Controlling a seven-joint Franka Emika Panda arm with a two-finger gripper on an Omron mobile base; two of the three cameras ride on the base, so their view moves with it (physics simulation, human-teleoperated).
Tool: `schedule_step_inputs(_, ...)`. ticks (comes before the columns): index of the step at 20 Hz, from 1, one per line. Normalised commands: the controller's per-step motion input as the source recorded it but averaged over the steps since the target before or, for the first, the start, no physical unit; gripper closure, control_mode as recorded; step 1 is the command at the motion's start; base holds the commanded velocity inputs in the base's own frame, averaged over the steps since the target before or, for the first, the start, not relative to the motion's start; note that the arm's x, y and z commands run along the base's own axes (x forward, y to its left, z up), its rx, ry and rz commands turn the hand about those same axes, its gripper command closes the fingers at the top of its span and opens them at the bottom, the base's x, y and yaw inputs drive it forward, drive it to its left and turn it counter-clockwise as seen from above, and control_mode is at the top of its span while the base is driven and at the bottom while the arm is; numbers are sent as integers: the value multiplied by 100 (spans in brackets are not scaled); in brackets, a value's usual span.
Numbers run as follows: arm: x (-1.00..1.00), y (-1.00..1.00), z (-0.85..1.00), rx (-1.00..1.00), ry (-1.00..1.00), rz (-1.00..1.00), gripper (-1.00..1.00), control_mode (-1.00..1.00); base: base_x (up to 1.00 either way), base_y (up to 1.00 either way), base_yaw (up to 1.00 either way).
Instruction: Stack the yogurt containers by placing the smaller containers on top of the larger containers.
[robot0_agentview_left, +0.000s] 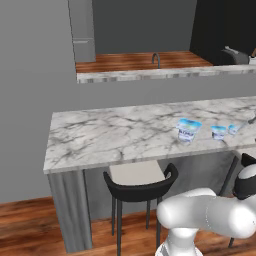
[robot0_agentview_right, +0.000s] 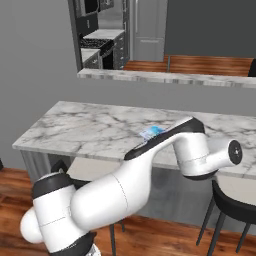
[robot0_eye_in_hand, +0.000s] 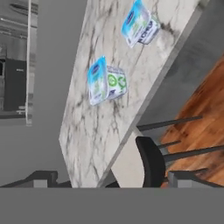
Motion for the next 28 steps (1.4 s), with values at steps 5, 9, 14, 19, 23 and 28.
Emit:
schedule_step_inputs(5, 0, 0, -6, 13, 0, -10, -100, -100, 0, 0, 0)
schedule_step_inputs(9, 1, 0, -17, 9, 0, -6, -100, -100, 0, 0, 0)
schedule_step_inputs(14, 11, 2, -15, 4, 0, -6, -100, -100, 0, 0, 0)
schedule_step_inputs(19, 31, 7, -5, 0, 0, -7, -100, -100, 0, 0, 0)
schedule_step_inputs(23, 40, 7, -13, 0, 0, -7, -100, -100, 0, 0, 0)
schedule_step_inputs(28, 37, 1, -21, -3, 0, -9, -100, -100, 0, 0, 0)
